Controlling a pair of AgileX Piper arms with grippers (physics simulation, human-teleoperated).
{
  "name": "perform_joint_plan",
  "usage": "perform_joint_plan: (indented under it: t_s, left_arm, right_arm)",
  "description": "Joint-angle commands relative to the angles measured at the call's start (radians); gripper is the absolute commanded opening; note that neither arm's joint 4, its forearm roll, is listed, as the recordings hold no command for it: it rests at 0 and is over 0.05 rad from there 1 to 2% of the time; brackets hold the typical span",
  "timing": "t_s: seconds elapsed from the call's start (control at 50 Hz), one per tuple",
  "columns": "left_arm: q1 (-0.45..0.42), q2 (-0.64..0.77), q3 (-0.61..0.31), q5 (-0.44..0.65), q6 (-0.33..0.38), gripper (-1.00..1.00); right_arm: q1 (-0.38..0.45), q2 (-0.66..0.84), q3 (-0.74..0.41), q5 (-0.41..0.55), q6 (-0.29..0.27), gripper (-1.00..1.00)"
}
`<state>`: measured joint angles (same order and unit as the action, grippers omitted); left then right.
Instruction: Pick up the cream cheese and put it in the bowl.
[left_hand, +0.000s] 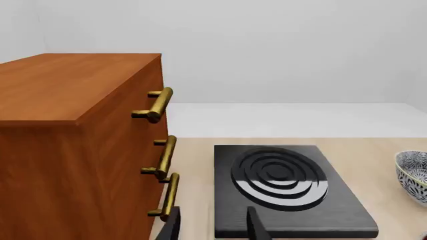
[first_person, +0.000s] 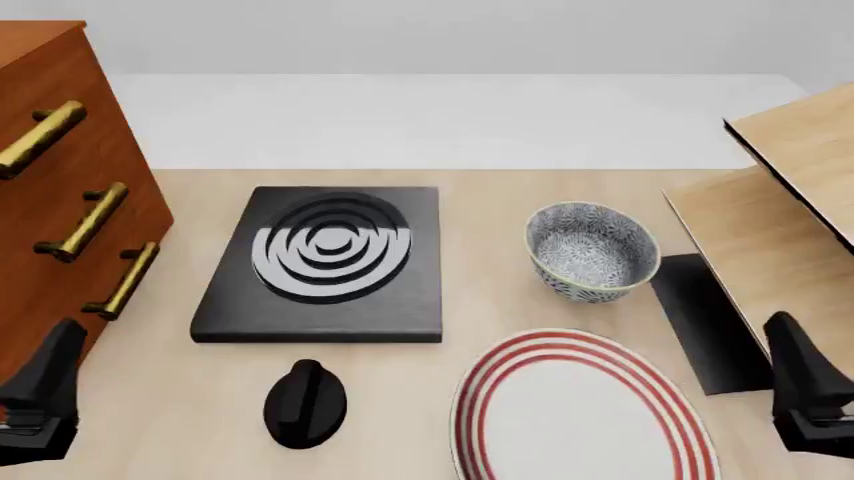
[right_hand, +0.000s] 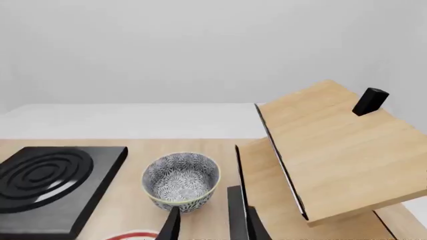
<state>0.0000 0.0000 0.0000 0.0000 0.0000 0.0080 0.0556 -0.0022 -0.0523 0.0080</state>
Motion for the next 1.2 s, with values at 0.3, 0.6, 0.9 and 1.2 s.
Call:
perform_joint_plan:
  t_s: [0.3, 0.6, 0.9, 1.2]
  left_arm:
    - [0.0, 0.0, 0.0, 0.0, 0.0, 1.0]
    - [0.0, 0.0, 0.0, 0.0, 0.0, 1.0]
    - [0.0, 0.0, 0.0, 0.0, 0.0, 1.0]
    - [0.0, 0.0, 0.0, 0.0, 0.0, 1.0]
  right_arm:
    - [0.087, -0.053, -0.033, 0.098, -0.053, 1.0]
    - [0.342, -0.051, -0.215, 0.293, -0.163, 1.0]
    - [0.626, 0.177, -0.265, 0.243, -0.198, 1.0]
    - [0.848, 0.421, -0.266, 0.088, -0.235, 1.0]
